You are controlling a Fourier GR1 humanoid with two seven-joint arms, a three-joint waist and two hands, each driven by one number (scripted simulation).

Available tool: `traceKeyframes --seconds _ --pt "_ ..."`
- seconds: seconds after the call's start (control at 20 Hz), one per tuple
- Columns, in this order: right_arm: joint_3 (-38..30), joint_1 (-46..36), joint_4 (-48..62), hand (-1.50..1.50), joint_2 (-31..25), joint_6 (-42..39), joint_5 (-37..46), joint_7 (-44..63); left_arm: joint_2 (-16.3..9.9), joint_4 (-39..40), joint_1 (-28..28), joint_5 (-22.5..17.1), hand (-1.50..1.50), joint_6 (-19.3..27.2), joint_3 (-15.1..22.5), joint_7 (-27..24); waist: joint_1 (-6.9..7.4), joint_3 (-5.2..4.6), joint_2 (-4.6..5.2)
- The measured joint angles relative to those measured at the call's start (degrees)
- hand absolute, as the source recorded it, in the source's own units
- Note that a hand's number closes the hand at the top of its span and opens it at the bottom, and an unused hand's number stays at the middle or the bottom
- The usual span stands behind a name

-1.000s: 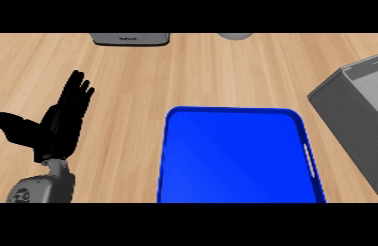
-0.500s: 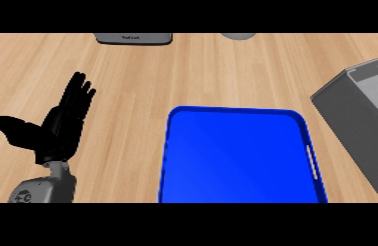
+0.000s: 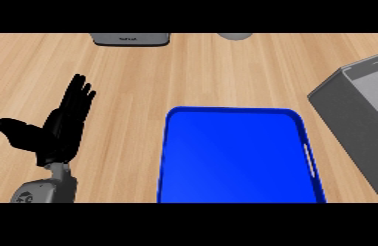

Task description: Pick the bell pepper from the tray and place it in the cardboard box

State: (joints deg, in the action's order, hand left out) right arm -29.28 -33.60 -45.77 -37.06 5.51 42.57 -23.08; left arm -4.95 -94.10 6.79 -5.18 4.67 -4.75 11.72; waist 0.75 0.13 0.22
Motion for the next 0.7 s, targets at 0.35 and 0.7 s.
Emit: traceKeyframes --seconds 0.35,0.7 --pt "-10.3 -4.2 3.9 -1.5 -0.4 -10.0 -14.7 0.7 -0.5 -1.1 0.4 -0.3 0.0 0.3 -0.4 1.9 -0.65 -0.05 -0.33" --pt "-19.1 -3.1 10.4 -1.5 -5.4 -19.3 -26.0 -0.5 -0.8 -1.2 -0.3 -0.7 0.0 -0.4 -0.7 1.4 -0.62 -0.06 -0.14"
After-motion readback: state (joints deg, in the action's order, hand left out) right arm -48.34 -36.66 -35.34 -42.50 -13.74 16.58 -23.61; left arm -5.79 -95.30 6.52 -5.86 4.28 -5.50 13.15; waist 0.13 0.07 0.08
